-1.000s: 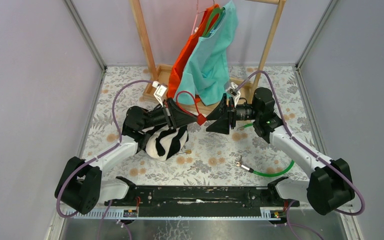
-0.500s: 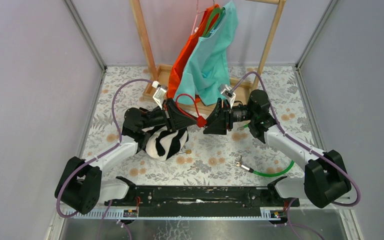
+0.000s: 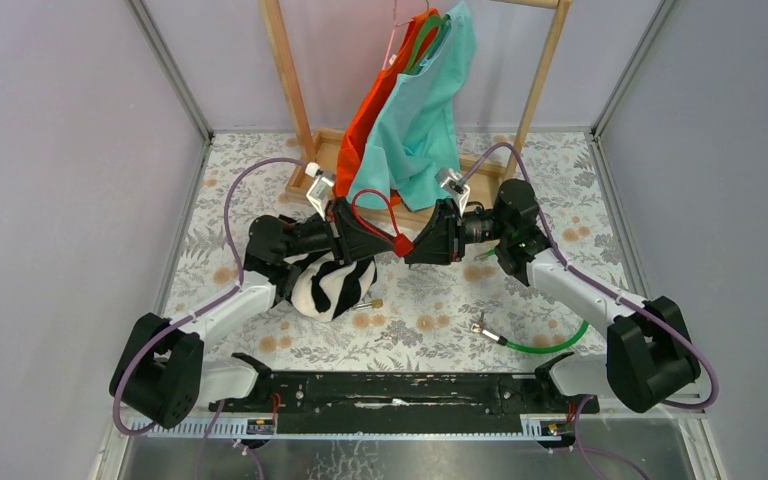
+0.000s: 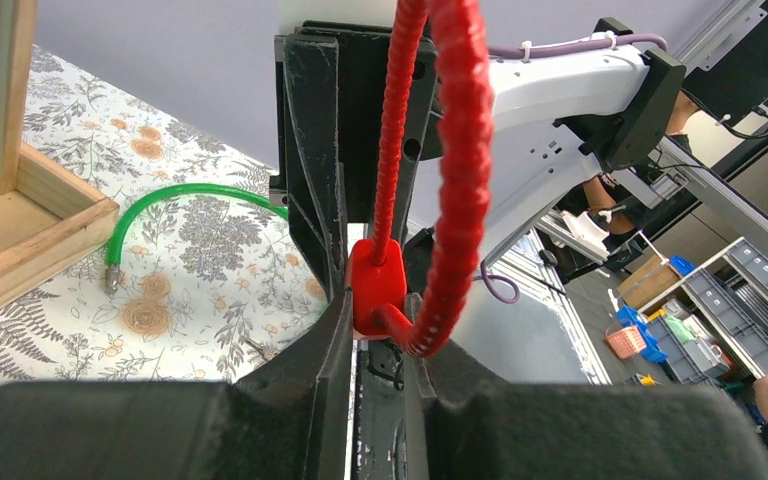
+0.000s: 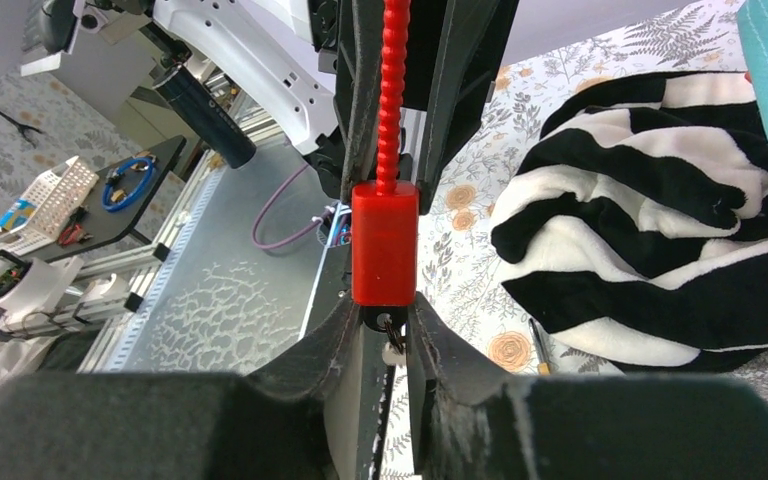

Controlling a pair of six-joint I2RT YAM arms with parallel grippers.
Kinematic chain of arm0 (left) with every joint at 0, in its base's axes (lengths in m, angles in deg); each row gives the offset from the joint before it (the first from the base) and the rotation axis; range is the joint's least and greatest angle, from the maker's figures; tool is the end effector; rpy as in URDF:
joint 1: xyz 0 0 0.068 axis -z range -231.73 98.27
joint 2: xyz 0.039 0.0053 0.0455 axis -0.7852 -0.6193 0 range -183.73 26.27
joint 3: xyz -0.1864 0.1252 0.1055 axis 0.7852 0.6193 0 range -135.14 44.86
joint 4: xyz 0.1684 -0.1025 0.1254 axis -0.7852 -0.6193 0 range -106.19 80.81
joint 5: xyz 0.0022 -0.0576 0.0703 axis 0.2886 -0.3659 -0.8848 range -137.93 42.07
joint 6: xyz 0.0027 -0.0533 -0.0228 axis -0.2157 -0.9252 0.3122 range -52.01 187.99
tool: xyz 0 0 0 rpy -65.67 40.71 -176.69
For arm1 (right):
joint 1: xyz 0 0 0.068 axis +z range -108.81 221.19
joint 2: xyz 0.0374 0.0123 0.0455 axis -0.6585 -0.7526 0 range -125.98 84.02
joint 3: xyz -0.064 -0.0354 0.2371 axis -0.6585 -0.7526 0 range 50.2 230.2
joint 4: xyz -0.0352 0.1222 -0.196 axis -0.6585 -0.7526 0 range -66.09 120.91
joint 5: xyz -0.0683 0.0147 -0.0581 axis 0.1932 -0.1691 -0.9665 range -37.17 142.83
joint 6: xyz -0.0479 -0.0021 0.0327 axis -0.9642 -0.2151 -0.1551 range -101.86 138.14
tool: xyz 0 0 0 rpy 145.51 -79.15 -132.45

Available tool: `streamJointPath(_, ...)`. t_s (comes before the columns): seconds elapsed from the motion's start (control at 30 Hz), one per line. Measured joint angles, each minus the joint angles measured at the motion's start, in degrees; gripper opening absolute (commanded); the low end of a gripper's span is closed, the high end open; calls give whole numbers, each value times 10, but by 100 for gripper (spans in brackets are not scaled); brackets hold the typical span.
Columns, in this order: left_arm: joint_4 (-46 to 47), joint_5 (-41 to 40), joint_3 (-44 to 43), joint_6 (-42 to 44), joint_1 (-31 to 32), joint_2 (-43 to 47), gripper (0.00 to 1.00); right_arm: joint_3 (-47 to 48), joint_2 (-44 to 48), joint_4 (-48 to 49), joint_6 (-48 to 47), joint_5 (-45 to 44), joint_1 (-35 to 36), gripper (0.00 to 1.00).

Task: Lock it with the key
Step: Lock the lock.

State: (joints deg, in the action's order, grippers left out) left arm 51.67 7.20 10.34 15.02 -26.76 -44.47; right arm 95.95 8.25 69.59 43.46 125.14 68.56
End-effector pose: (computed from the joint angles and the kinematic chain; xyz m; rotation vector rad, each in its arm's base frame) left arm 0.2024 -0.1320 0.3006 0.6561 1.3984 -1.6610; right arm 0.2156 0.1562 0.3020 -1.1677 1.3238 1.5752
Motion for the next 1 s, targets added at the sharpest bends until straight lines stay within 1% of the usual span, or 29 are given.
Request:
streamJointPath(0.1, -3, -2, 0, 0, 0, 0, 0, 0, 0, -11, -13, -4, 0, 17)
streamJointPath(0.2, -16, -10, 0, 0, 0, -3, 0, 4, 0, -44, -47, -15, 0, 11)
streamJointPath(0.37, -53, -37, 0, -3, -1, -6, 0, 28, 1, -145, -131, -57, 4, 3)
streamJointPath(0.47, -87, -57, -3, -10, -4, -9, 0, 42, 1, -200, -177, -97, 8, 1)
streamJointPath(0.63, -152, -96, -17, -28, -6, -19, 0, 58, 1, -263, -222, -170, 15, 0)
streamJointPath(0.87, -259, -151, -49, -43, -7, -29, 0, 96, -3, -348, -278, -317, 47, 1)
streamJointPath(0.97, -294, -170, -57, -46, -7, -33, 0, 106, -11, -370, -292, -366, 60, 6)
streamJointPath(1.0, -304, -175, -60, -46, -7, -35, 0, 107, -13, -371, -294, -376, 62, 10)
